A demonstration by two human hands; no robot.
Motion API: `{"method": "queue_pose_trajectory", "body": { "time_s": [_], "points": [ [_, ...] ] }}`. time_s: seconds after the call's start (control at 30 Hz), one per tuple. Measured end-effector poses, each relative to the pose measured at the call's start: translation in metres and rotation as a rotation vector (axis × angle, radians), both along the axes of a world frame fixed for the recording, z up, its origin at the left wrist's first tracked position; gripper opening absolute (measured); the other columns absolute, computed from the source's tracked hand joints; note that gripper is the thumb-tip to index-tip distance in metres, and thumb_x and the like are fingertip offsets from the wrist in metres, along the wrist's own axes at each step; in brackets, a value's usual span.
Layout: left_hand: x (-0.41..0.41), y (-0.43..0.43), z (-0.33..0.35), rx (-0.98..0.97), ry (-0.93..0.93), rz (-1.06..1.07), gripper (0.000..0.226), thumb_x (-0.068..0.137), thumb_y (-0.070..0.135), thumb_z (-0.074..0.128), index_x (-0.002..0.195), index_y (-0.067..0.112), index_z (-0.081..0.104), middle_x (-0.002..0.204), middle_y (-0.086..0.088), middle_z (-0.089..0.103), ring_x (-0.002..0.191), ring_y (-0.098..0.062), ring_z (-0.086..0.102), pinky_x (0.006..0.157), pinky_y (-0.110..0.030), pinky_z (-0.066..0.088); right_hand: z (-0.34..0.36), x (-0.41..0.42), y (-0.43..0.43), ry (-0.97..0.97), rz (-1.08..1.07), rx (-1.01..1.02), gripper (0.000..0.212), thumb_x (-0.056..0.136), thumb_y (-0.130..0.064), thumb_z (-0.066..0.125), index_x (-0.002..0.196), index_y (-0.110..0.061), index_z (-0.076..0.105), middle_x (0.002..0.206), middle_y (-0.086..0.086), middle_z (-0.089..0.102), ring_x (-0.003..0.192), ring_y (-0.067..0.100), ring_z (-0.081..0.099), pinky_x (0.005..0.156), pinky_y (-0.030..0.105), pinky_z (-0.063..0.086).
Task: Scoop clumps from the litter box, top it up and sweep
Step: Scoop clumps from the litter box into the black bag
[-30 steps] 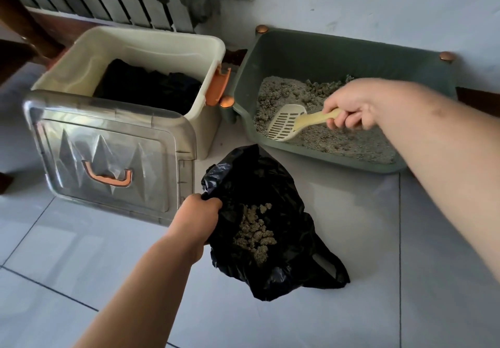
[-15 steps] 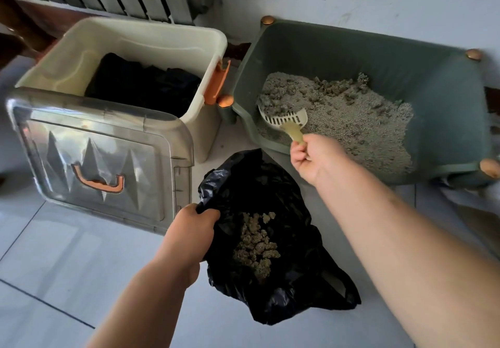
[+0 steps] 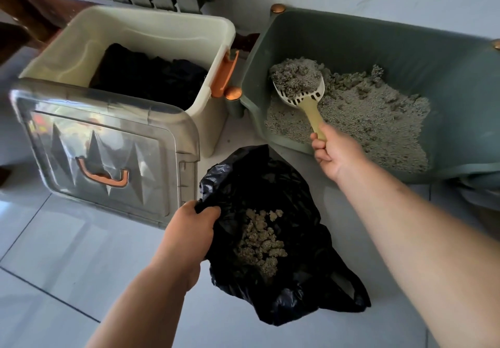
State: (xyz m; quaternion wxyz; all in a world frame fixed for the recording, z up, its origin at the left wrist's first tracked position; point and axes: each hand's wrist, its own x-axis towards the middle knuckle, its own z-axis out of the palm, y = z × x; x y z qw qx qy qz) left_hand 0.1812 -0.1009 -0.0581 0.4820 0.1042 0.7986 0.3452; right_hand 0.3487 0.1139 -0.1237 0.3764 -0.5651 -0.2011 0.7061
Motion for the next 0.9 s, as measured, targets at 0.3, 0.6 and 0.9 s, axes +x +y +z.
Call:
{"method": "queue_pose_trajectory", "body": {
  "time_s": [0.3, 0.6, 0.9],
  "points": [
    [0.007, 0.000, 0.006, 0.031, 0.029, -0.032, 0.014, 0.095, 0.013, 0.056, 0.102, 0.003, 0.063, 0.109, -0.030, 0.069, 0.085, -0.035, 0.070, 0.077, -0.047, 0.057, 0.013, 0.033, -0.022, -0.014, 0.016, 0.071, 0.009, 0.097, -0.016, 0.050, 0.089, -0.014, 0.055, 0.070, 0.001, 0.048, 0.035, 0.000, 0.034, 0.028, 0.013, 0.018],
    [0.011, -0.002, 0.007, 0.055, 0.012, -0.053, 0.018, 0.092, 0.011, 0.053, 0.099, -0.004, 0.058, 0.086, -0.010, 0.058, 0.077, -0.026, 0.054, 0.069, -0.041, 0.042, 0.030, 0.056, -0.042, -0.049, 0.012, 0.065, 0.009, 0.096, -0.015, 0.051, 0.089, -0.014, 0.056, 0.067, 0.002, 0.048, 0.034, 0.000, 0.032, 0.027, 0.012, 0.017],
    [0.015, 0.005, 0.011, 0.084, 0.029, -0.078, 0.012, 0.092, 0.011, 0.052, 0.097, 0.003, 0.060, 0.088, -0.012, 0.059, 0.078, -0.028, 0.056, 0.069, -0.041, 0.044, 0.047, 0.076, -0.058, -0.154, 0.042, 0.080, 0.011, 0.095, -0.014, 0.049, 0.089, -0.013, 0.058, 0.067, 0.001, 0.050, 0.037, 0.001, 0.032, 0.029, 0.014, 0.016]
  ]
}}
